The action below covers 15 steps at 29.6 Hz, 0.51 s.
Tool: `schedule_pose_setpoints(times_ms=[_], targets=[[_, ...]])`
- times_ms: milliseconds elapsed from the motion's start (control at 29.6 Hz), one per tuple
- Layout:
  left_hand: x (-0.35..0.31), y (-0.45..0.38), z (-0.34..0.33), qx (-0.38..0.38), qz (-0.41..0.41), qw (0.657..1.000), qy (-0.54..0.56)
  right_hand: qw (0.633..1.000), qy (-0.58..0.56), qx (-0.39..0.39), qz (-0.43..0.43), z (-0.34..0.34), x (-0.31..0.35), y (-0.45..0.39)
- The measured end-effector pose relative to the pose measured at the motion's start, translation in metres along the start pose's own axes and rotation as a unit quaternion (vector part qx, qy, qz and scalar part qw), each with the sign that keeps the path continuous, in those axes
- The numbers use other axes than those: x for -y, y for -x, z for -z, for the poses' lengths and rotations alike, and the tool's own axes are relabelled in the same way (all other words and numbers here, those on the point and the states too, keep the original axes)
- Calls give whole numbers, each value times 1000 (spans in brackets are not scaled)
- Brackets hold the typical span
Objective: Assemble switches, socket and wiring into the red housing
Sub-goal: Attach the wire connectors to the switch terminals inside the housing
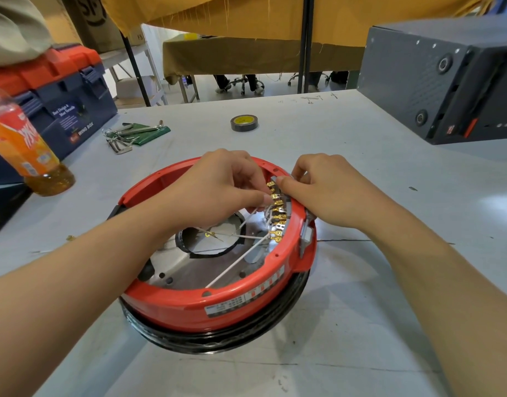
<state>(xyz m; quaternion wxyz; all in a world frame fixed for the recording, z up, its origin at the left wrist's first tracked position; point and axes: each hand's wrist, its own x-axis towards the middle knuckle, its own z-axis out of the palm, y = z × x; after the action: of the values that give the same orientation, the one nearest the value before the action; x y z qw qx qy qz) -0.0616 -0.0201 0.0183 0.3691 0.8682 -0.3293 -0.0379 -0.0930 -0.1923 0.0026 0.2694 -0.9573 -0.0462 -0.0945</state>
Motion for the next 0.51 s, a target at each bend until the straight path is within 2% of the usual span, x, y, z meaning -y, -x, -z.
schedule_pose_setpoints(times_ms=[270,507], targets=[[2,-1,-3,5,-2,1000,14,1000,5,-6,4,-1,-1,-1],[5,-1,0,31,10,997,75,1000,-2,-1,5,0,-1,0]])
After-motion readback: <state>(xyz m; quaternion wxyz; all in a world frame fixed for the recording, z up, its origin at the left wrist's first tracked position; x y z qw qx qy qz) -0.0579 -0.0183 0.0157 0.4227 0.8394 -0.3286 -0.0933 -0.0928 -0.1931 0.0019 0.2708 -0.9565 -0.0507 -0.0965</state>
